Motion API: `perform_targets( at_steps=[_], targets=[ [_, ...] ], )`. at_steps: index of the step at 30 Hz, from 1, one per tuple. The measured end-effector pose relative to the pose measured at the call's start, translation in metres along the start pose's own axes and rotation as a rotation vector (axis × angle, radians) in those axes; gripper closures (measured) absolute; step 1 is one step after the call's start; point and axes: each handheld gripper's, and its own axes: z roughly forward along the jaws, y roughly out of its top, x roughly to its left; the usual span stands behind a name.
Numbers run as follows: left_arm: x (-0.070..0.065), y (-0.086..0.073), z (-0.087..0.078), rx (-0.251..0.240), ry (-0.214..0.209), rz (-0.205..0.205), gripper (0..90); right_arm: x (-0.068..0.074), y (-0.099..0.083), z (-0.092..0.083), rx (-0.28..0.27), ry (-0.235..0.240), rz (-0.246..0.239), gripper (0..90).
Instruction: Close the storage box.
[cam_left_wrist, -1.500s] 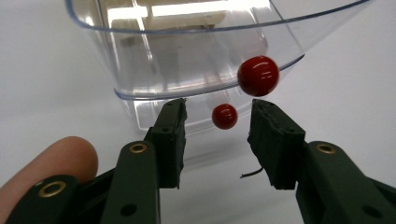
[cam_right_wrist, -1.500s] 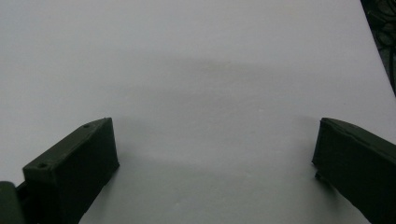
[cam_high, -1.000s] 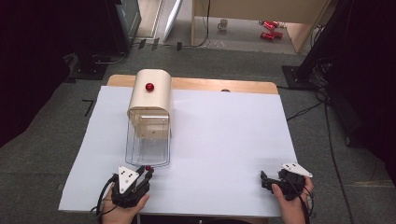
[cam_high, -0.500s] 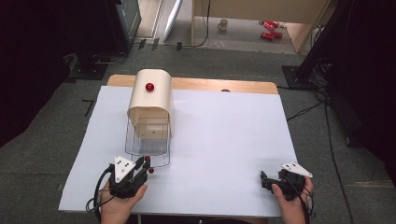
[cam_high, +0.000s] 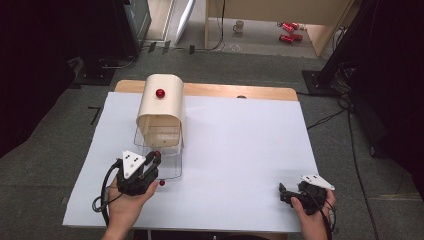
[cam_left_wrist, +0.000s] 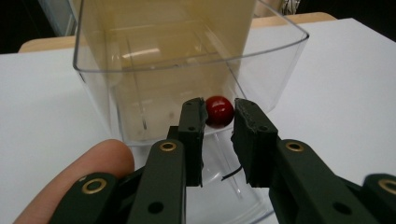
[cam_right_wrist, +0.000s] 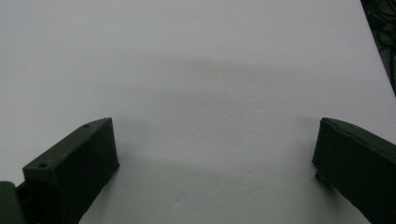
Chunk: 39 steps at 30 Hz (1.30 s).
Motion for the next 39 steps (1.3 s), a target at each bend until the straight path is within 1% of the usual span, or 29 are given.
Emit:
perform_targets(
  at_steps=[5,7,14,18,22,27,30,33,34,35,38,39],
  targets=[
    [0.005,0.011,0.009,-0.001,0.01,-0.008,74.1,0.0,0.0,0.0,-0.001,0.0,-0.001,0.0],
    [0.007,0.014,0.014,0.001,0.006,-0.018,74.1,0.0,0.0,0.0,-0.001,0.0,-0.001,0.0],
    [0.011,0.022,0.033,0.014,0.015,-0.018,74.0,0.0,0.0,0.0,-0.001,0.0,-0.001,0.0],
    [0.013,0.026,0.041,0.017,0.024,-0.016,73.9,0.0,0.0,0.0,-0.001,0.001,-0.001,0.0],
    [0.014,0.029,0.046,0.019,0.031,-0.014,73.8,0.0,0.0,0.0,-0.001,0.0,-0.001,0.0],
    [0.013,0.03,0.047,0.022,0.03,-0.007,73.5,0.0,0.0,0.0,0.001,0.0,0.002,0.0],
    [0.011,0.026,0.044,0.025,0.019,-0.005,66.8,0.0,0.0,0.0,0.0,0.0,0.0,0.0],
    [0.009,0.019,0.04,0.027,0.006,-0.003,56.6,0.0,0.0,0.0,0.001,-0.001,0.002,0.0],
    [0.009,0.017,0.038,0.029,-0.004,-0.002,50.2,0.0,0.0,0.0,0.001,-0.001,0.001,0.0],
    [0.008,0.015,0.035,0.03,-0.016,-0.004,50.2,0.0,0.0,0.0,0.001,-0.001,0.001,0.0],
    [0.008,0.008,0.025,0.037,-0.032,-0.004,40.6,0.0,0.0,0.0,0.002,-0.001,0.002,0.0],
    [0.007,0.005,0.022,0.042,-0.032,-0.005,38.0,0.0,0.0,0.0,0.002,-0.001,0.002,0.0]
  ],
)
